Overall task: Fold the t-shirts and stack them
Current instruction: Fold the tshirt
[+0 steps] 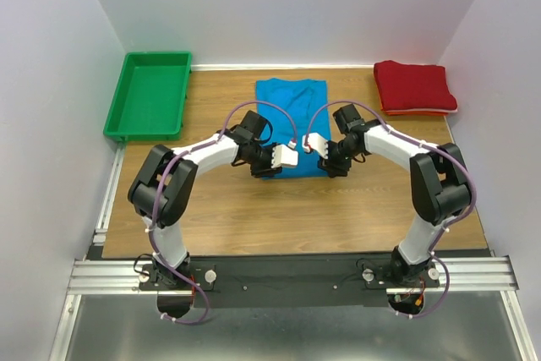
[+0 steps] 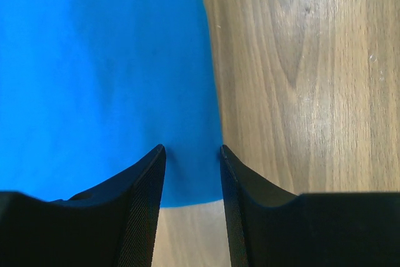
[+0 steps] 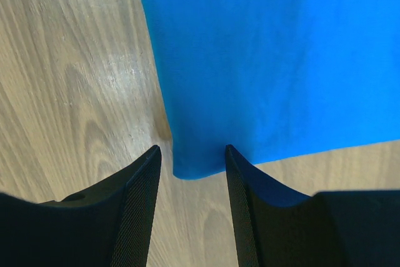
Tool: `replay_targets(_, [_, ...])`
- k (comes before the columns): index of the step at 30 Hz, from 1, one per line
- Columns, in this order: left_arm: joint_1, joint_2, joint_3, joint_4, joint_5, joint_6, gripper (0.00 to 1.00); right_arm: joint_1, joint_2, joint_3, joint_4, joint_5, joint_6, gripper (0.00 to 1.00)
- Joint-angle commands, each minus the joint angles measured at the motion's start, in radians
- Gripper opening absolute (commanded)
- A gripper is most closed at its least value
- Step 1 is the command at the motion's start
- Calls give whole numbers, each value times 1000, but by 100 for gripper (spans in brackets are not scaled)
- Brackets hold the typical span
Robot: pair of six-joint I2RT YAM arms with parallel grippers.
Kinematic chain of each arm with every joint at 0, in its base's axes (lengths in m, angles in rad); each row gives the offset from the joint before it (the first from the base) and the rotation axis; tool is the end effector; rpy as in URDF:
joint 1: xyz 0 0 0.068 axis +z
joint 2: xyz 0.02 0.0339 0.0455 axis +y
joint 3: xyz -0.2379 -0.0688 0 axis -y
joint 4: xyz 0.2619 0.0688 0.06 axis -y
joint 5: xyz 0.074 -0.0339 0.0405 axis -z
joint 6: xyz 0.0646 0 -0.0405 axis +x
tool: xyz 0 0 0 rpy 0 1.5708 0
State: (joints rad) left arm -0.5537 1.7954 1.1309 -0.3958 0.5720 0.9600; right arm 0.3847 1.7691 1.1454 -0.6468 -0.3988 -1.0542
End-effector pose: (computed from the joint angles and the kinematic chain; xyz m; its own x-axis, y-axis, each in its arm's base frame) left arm 0.3039 -0.2290 0.1192 0.1209 0.7351 -0.6671 0.9906 -0.0454 0.1294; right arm 0.3187 0.1561 0.1149 -0.0441 -0.8823 -0.4686 -0.9933 0.0889 -0.0740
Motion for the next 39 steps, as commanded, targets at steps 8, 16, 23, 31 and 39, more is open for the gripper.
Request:
replay_targets(8, [-6,94,-23,-52,-20,23,48,6,56,-93,70,11,-10,47])
replay_targets(16, [1,61,-4,-110,-43,34,7,6,0,-79,72,31,60,1])
replay_targets(23, [70,39,276,-294,-66,75,0,-13,-37,123,52,48,152,0])
replay_targets(31, [83,12,333,-301,-116,39,0,-20,-68,229,-25,60,178,0])
replay_targets(39, [8,-198,123,-339,-89,40,0,48,-259,21,-154,38,178,0])
